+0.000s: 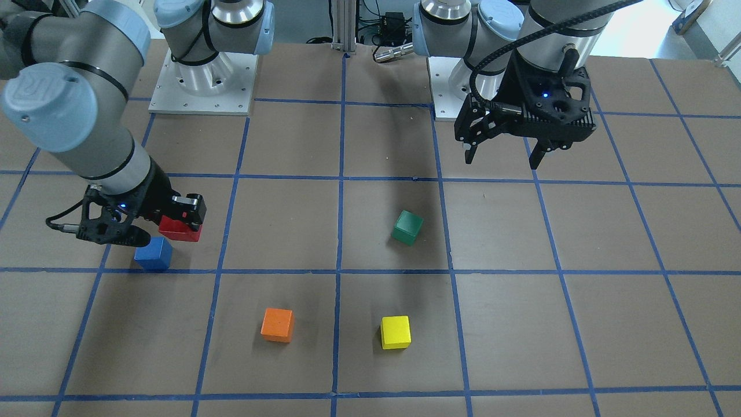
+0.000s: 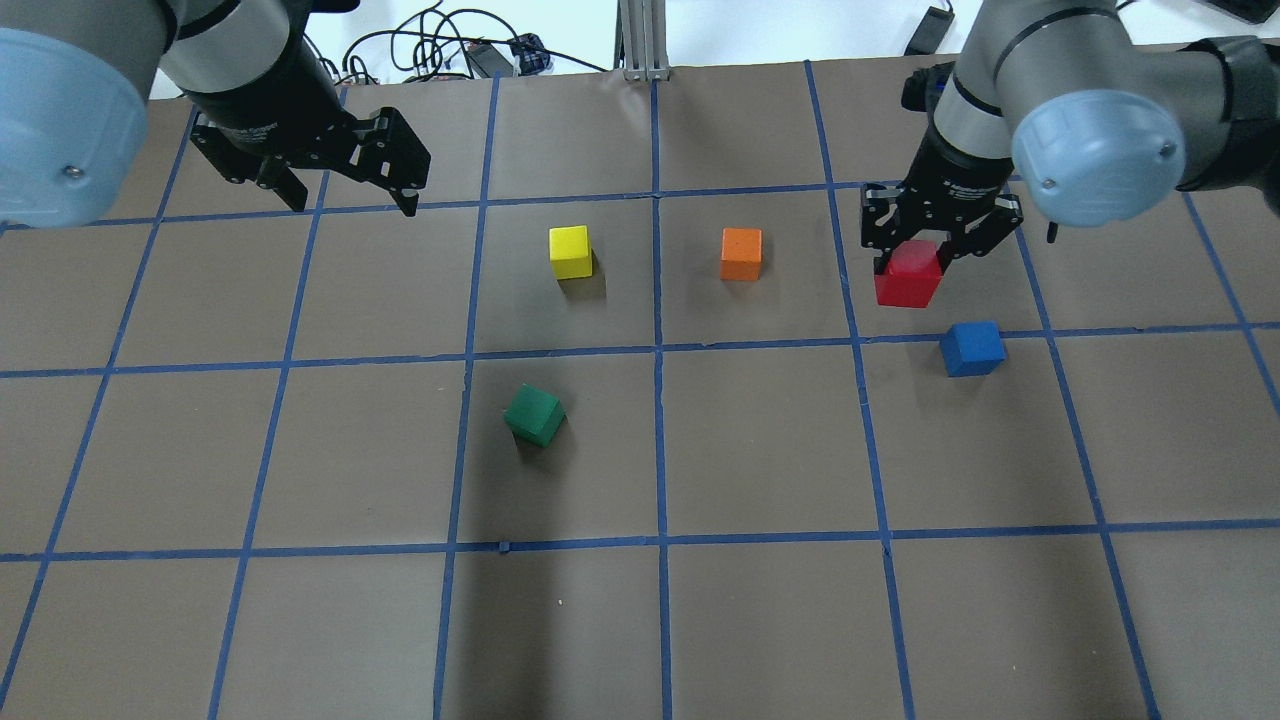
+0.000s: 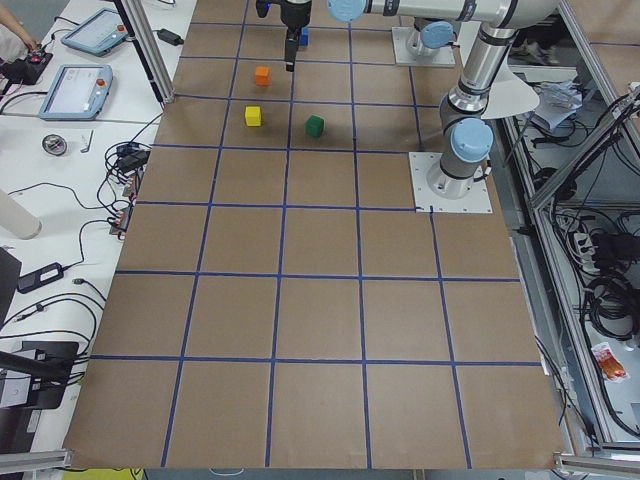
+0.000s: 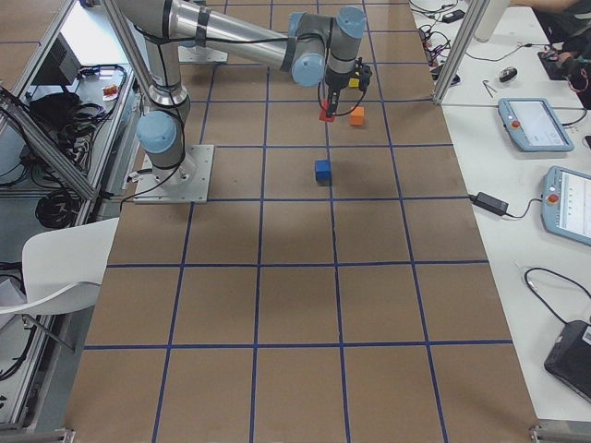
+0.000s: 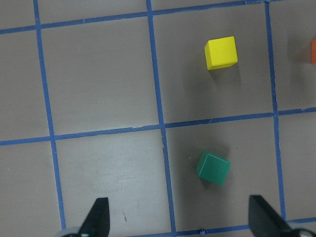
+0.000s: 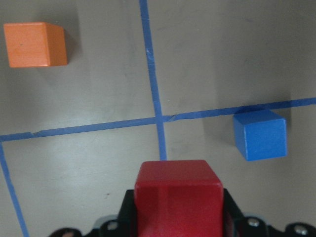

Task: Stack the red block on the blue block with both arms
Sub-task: 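Carry the red cube over the blue cube and lower it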

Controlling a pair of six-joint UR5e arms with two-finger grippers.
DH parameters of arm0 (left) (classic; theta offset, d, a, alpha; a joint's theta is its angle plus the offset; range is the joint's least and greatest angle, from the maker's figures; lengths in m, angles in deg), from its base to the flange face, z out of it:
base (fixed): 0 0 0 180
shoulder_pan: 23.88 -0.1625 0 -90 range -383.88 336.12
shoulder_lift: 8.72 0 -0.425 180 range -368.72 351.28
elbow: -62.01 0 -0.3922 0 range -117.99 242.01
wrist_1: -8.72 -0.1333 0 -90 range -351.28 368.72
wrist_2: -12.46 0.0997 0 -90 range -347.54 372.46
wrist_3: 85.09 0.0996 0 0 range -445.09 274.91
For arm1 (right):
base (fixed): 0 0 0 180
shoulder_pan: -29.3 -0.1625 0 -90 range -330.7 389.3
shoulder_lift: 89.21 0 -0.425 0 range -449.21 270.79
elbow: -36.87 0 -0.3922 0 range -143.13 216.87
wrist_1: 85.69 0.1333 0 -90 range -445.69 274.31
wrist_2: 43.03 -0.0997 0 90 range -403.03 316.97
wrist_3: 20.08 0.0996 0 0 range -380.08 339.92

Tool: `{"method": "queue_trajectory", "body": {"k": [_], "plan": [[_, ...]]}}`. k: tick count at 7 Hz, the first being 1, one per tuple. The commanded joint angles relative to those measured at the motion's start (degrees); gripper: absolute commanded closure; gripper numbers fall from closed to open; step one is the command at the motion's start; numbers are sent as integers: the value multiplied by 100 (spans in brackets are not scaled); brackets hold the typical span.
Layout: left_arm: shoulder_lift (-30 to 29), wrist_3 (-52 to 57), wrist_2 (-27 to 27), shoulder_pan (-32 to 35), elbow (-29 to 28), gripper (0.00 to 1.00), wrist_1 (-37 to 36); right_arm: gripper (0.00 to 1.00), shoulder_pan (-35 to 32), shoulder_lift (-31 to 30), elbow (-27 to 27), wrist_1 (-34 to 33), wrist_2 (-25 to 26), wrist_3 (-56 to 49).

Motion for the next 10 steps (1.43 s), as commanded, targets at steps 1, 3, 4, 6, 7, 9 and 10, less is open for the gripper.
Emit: {"method": "queue_trajectory", "body": {"k": [1, 3, 4, 6, 7, 9, 10], "plan": [[0, 0, 0, 3, 1, 0, 0, 100, 517, -27, 220, -48, 47, -763], [0, -9, 17, 3, 1, 0, 18, 100, 886, -97, 667, -870, 48, -1622], [-8, -9, 26, 3, 1, 0, 26, 100, 1088, -140, 1018, -1188, 48, -2113], [-8, -9, 17, 3, 1, 0, 18, 100, 1248, -202, 1494, -1700, 4, -2521], [-8, -9, 9, 3, 1, 0, 26, 100, 1248, -202, 1548, -2005, 21, -2549], [-8, -9, 9, 3, 1, 0, 18, 100, 1204, -220, 1724, -2061, -49, -2584], [-8, -9, 9, 3, 1, 0, 26, 100, 1204, -194, 1751, -2061, -49, -2662]]}}
